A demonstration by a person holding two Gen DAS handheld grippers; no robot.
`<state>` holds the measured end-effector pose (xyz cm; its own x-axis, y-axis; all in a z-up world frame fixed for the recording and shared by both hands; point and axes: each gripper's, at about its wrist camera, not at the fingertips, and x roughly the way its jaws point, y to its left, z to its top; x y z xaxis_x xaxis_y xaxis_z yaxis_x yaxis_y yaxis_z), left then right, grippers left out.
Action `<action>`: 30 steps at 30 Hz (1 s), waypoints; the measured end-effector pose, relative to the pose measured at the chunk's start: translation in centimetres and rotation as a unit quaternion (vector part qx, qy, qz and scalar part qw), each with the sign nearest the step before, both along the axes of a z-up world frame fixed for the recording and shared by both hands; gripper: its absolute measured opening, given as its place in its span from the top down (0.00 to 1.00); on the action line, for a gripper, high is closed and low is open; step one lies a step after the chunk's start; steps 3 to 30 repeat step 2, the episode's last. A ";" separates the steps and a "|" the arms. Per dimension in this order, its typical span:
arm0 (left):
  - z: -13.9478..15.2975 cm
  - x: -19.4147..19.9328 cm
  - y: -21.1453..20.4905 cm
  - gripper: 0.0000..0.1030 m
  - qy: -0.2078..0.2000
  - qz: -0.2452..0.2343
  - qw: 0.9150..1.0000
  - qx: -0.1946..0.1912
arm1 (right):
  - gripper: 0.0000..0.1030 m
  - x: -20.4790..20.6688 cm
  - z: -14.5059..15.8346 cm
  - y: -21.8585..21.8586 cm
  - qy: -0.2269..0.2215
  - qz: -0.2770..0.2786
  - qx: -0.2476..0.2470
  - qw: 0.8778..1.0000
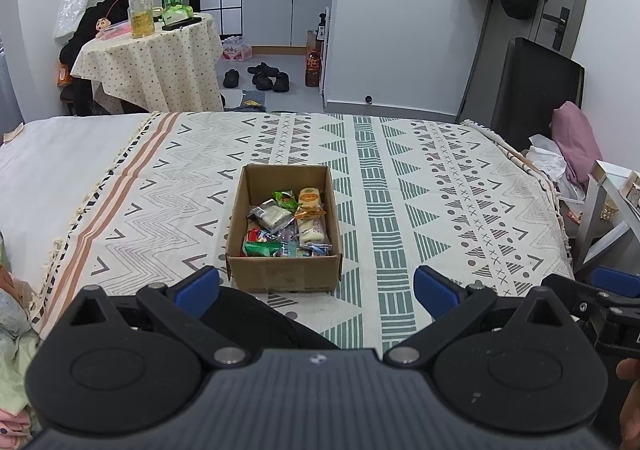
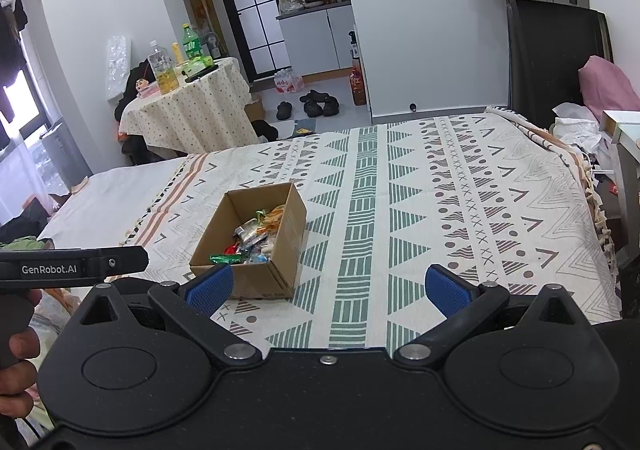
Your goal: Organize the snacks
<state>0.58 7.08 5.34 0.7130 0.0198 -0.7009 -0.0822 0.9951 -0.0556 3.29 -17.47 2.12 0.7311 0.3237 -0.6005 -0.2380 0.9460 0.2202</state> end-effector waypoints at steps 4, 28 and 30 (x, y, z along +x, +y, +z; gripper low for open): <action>0.0 0.1 -0.1 0.00 0.001 -0.002 1.000 0.000 | 0.00 0.0 0.0 0.0 0.000 -0.001 0.000 1.000; 0.0 0.1 -0.1 0.00 0.001 -0.002 1.000 0.000 | 0.00 0.0 0.0 0.0 0.000 -0.001 0.000 1.000; 0.0 0.1 -0.1 0.00 0.001 -0.002 1.000 0.000 | 0.00 0.0 0.0 0.0 0.000 -0.001 0.000 1.000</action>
